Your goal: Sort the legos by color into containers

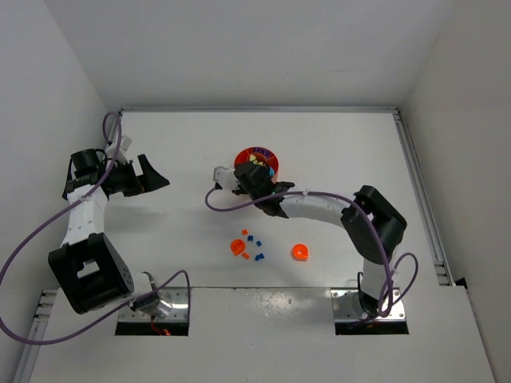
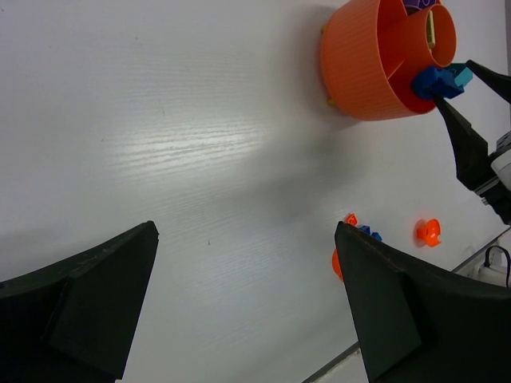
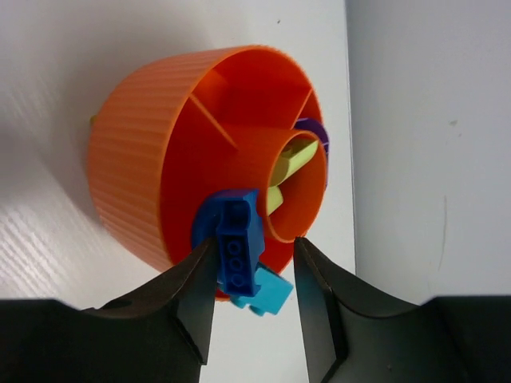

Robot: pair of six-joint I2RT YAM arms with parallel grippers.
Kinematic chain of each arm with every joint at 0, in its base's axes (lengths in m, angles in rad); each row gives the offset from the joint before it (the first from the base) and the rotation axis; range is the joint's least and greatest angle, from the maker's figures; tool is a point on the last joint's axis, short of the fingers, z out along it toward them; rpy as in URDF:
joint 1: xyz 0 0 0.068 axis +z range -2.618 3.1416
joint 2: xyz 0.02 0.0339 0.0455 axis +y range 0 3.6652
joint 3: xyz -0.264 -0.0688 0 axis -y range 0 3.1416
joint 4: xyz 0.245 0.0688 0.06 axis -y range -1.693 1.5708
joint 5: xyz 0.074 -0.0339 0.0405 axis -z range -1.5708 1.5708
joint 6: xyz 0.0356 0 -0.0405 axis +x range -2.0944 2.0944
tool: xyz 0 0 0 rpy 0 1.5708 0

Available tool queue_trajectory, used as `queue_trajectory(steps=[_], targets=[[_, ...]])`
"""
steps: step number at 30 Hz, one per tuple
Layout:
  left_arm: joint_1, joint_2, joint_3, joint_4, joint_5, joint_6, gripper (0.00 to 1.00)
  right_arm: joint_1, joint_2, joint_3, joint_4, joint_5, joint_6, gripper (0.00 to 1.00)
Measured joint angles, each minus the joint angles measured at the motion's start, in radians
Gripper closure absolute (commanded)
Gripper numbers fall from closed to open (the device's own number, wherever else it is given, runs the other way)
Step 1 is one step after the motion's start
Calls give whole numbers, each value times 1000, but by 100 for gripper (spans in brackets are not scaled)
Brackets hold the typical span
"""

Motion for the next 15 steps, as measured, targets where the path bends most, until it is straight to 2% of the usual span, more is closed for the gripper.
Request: queue_trajectory(steps=[15], targets=[[0,0,0,5,0,-10,0,-3,-28,-95,45,3,-41,55]])
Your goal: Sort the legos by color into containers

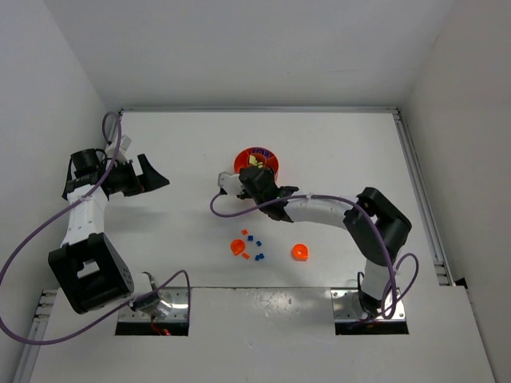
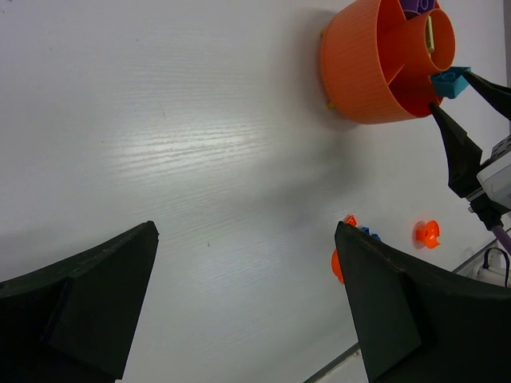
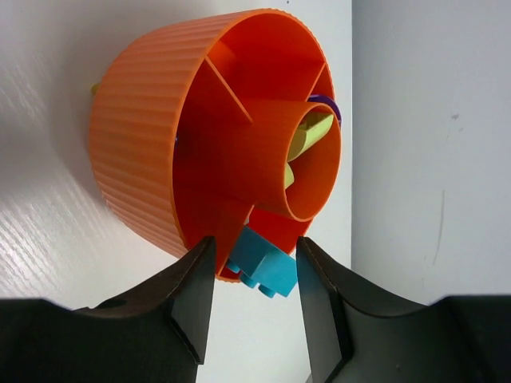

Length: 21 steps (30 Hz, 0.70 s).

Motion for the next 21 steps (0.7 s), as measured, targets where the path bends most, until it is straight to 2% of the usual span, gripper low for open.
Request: queue_trajectory(steps=[18,21], targets=[[0,0,0,3,0,0,0,-47,-26,-16,-1,-7,-18,49],[0,0,0,2,0,0,0,-60,-49,-2,-62,-45,23,49]])
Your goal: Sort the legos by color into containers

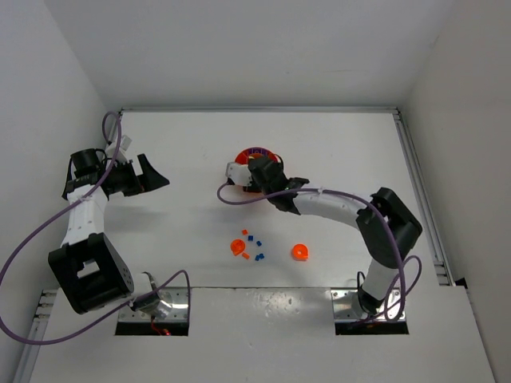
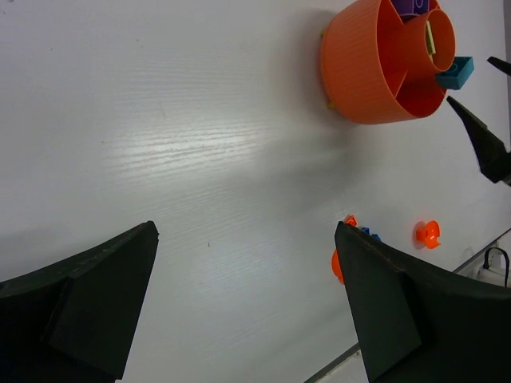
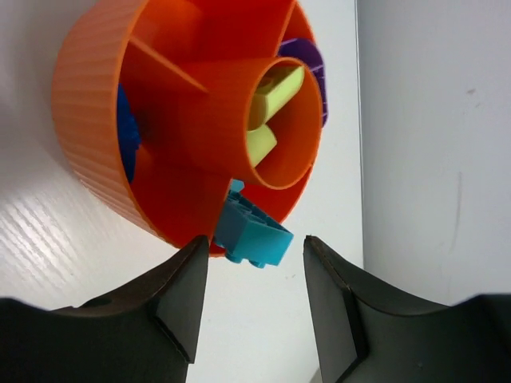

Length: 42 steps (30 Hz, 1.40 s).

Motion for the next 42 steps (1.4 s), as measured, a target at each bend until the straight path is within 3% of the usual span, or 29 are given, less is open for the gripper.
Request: queue_trajectory(steps=[13,19,23,29,40,42], targets=[[0,-26,-10,1,-1,0,0,-50,-224,212,-346,-366,306,51],[0,-83,-29,0,2,6,0,-85,-261,193,-581,-615,356,55],[0,-105,-30,3,-4,9,0,-85,-280,74,-676,-730,378,55],[0,-95,-24,8,-51,-4,0,-75,-281,-50,-711,-798,459,55],[0,-77,21,-50,-30,99,0,-43,-45,108,-640,-779,514,57],[0,-70,25,-66,-23,122,0,-22,-19,116,-632,-765,512,50]])
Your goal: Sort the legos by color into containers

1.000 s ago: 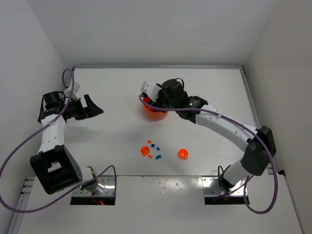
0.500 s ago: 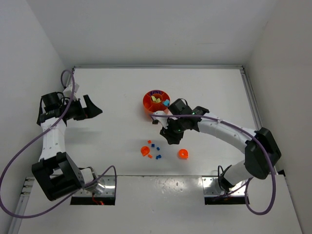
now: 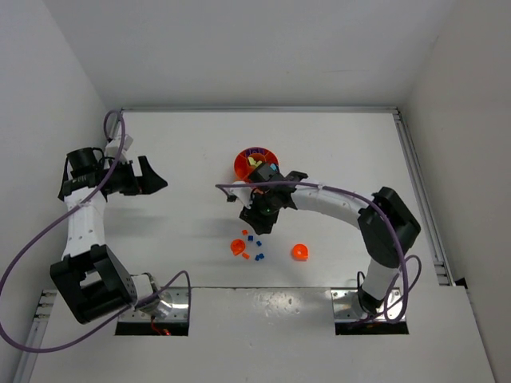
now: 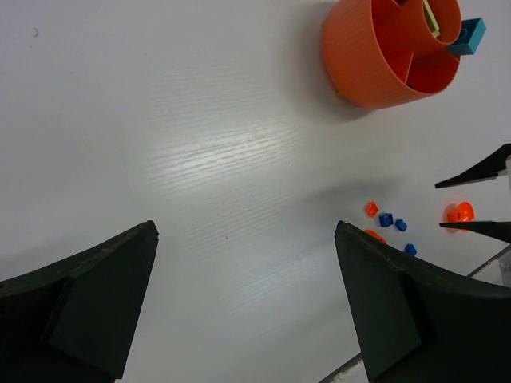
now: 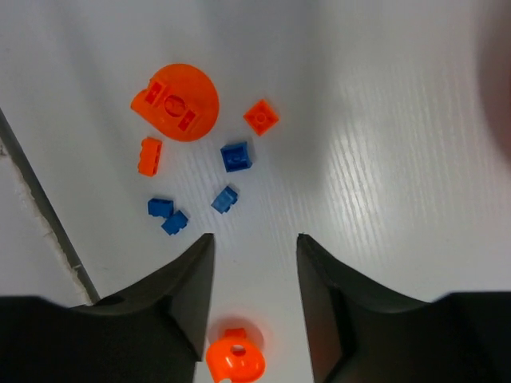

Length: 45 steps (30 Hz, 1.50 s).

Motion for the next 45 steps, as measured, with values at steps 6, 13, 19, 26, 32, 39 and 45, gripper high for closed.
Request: queue_trajectory(steps=[6,13,19,26,32,39,45], targets=[[0,6,3,-26,35,37,0,77,21,0,36,73,-16,46],[0,35,7,-33,59,53,0,133,70,-5,85,129,-33,41],[0,36,8,-33,63,60,0,143,121,-18,97,160,-44,38],[0,36,8,-33,63,66,0,143,134,-18,125,183,-53,31],[0,36,8,-33,66,67,0,150,156,-18,130,189,-57,32],[8,36,8,-34,66,71,0,151,167,-21,150,189,-60,43],[11,36,8,-34,66,81,0,158,177,-22,167,192,-60,54]])
